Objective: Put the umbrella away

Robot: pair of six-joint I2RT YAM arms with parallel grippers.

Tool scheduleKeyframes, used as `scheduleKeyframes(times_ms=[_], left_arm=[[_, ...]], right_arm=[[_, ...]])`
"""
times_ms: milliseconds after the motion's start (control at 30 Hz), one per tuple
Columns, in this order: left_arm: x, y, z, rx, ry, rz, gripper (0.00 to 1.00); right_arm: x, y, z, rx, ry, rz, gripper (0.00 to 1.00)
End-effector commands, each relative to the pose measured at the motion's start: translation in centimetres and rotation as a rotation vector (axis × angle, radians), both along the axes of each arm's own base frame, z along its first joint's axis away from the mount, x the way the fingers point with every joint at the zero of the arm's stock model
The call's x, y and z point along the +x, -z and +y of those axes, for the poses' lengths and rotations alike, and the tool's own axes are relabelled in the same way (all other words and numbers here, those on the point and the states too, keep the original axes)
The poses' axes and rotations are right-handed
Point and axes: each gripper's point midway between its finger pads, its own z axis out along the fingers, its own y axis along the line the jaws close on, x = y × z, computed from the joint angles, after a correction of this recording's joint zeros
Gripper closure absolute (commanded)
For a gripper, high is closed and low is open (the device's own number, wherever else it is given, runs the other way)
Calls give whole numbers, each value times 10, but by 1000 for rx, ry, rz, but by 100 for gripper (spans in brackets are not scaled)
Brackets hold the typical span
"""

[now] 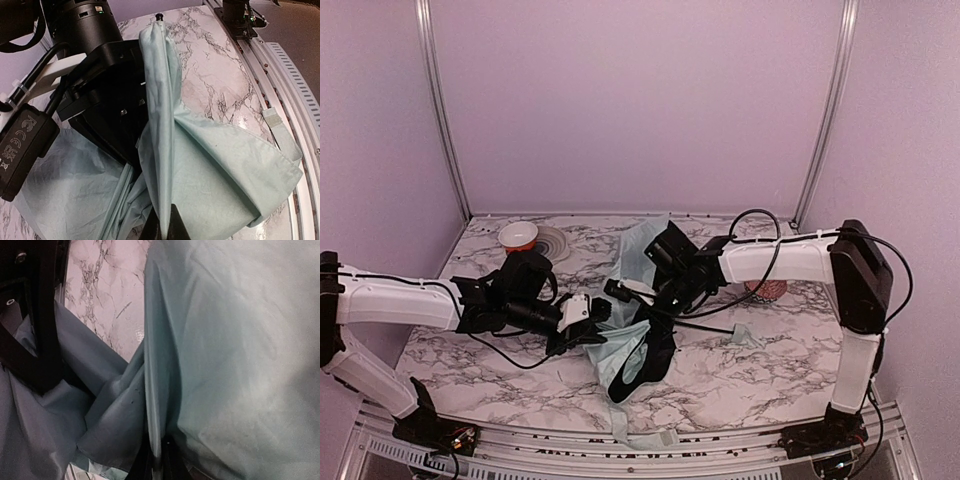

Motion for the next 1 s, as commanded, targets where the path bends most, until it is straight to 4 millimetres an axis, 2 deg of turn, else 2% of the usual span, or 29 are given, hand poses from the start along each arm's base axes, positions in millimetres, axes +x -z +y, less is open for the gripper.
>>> scheduleKeyframes(times_ms=[0, 67, 133, 200, 267, 333, 400, 433, 500, 600, 733, 967], left_arm=[[-2, 23, 5, 84, 5, 31, 100], [-2, 24, 5, 85, 4, 35, 100], [-3, 23, 6, 84, 4, 35, 100], [-4, 24, 8, 87, 2, 34, 100], [-5, 26, 10, 91, 2, 34, 99], [-5, 25, 10, 92, 1, 31, 99], [-5, 25, 10, 92, -1, 29, 98], [-4, 25, 10, 93, -1, 28, 98], [-5, 25, 10, 94, 0, 28, 98], [-4, 26, 10, 96, -2, 28, 97], [-4, 25, 11, 93, -3, 25, 96], [-4, 23, 10, 89, -6, 29, 95]], right_arm=[[16, 12, 2, -21, 80, -39, 91], [19, 7, 5, -19, 77, -45, 89], [20, -8, 7, 2, 72, -62, 82], [21, -30, 6, 35, 72, -94, 75], [24, -59, 2, 79, 90, -134, 64], [40, -81, -15, 111, 154, -162, 56], [56, -89, -37, 110, 240, -178, 48], [65, -85, -51, 83, 290, -182, 45], [79, -64, -76, -11, 366, -199, 41], [77, -26, -98, -177, 358, -186, 38], [69, 8, -109, -275, 323, -155, 38], [63, 49, -120, -388, 279, -159, 42]])
